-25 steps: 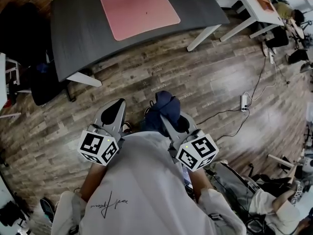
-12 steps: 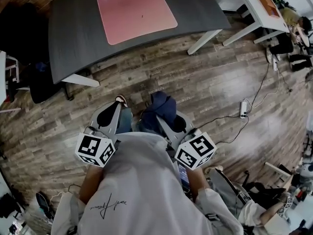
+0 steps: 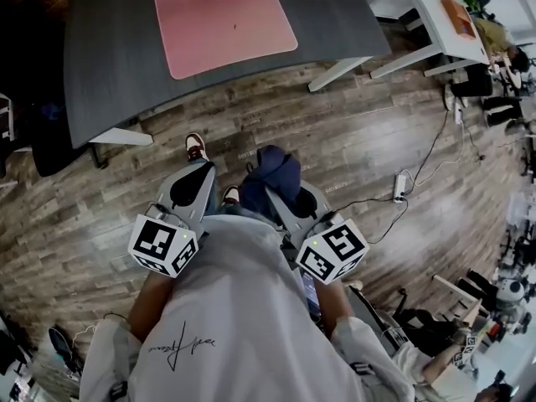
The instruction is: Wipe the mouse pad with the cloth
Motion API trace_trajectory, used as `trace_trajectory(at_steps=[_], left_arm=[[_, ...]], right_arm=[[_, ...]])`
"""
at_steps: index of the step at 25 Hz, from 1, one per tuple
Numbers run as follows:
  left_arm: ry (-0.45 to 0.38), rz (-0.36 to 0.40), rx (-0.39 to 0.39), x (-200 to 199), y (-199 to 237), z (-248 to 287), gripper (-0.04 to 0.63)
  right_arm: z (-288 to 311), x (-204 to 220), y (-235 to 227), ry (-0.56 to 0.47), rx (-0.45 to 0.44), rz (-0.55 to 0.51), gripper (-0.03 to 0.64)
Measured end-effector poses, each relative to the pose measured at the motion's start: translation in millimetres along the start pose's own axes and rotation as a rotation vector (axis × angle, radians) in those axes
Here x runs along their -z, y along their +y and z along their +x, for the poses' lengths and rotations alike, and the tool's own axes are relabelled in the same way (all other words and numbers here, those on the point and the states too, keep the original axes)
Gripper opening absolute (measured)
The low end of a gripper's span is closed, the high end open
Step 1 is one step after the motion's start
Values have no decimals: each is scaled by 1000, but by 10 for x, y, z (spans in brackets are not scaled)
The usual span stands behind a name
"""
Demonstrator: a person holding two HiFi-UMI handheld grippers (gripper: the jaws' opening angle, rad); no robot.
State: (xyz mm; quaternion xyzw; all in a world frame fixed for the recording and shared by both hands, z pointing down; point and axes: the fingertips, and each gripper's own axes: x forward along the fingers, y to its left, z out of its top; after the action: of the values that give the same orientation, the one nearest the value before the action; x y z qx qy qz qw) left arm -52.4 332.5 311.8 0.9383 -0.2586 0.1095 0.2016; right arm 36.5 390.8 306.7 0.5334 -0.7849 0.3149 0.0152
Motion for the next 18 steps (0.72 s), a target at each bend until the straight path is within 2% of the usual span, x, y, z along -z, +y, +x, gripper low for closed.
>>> trace_trajectory(at_steps=[4, 11, 18], left_arm=[[12, -1, 81, -187, 109, 170, 17], [26, 26, 119, -478, 591, 480, 17], [7, -9, 208, -954, 1040, 737, 17]], right_arm=[[265, -213, -117, -10, 29, 5, 98], [731, -538, -269, -29, 63, 22, 98], [1227, -949, -429, -45, 133, 30, 97]])
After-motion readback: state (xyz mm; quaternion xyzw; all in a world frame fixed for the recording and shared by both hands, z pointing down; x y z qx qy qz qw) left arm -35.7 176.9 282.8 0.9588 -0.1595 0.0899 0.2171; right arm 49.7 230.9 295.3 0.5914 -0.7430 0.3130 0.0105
